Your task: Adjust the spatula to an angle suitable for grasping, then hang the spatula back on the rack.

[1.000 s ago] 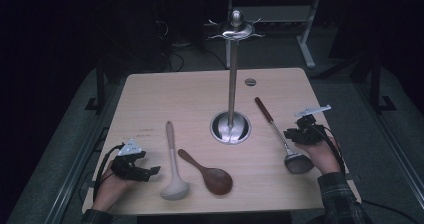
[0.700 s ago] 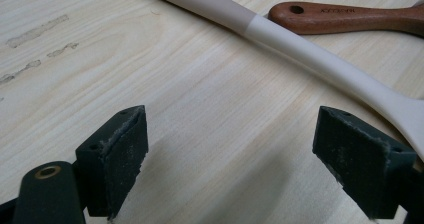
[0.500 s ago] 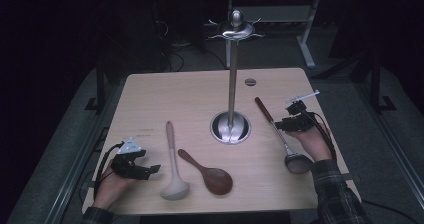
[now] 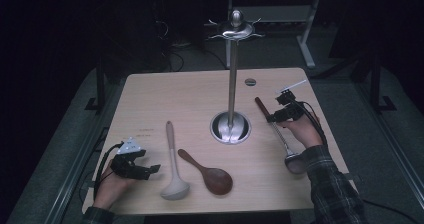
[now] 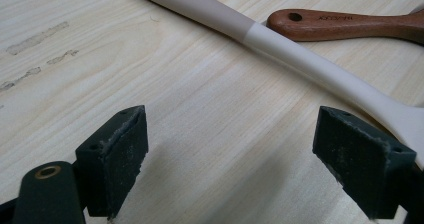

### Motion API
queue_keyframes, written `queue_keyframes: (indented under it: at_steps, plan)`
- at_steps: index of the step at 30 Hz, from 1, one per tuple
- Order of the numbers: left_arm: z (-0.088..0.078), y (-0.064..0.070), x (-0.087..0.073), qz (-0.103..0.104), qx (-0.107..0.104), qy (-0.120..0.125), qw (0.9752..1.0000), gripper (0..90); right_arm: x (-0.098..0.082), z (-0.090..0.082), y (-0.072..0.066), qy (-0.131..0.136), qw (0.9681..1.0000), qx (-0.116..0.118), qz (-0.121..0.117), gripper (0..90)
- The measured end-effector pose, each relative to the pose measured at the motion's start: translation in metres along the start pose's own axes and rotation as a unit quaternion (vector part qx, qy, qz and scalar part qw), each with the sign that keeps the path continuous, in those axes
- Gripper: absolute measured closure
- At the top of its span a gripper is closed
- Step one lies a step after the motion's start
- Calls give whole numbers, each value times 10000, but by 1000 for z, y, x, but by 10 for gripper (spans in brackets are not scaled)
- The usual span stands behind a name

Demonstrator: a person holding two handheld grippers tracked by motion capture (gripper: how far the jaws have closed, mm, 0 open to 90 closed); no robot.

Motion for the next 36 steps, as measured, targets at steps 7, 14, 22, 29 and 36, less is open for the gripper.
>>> queue_keyframes:
  at_steps: [7, 14, 22, 29, 36]
  plan:
    - [0, 0, -1, 19, -3, -8, 10000, 141, 13, 6, 0, 23, 9999, 95, 31, 478]
    - [0, -1, 1, 14, -2, 23, 10000, 141, 18, 9, 1, -66, 9999, 88, 126, 463]
    - [-1, 1, 3, 36, 27, 50, 10000, 141, 24, 14, 6, -126, 9998, 37, 158, 465]
    - [1, 3, 5, 50, -56, 93, 9999, 141, 21, 38, 20, -531, 9982, -37, 277, 496]
    - [0, 1, 5, 53, -53, 111, 9999, 141, 14, 58, 28, -970, 9948, -201, 232, 571]
Point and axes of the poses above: each handheld gripper's, and its own axes: z roughly forward along the jaws, x roughly out of its top, y roughly to its right, the point moved 6 cm from there along z, roughly forward along the jaws, and after that the axes turned 4 degrees about -y, right-handed, at the moved point
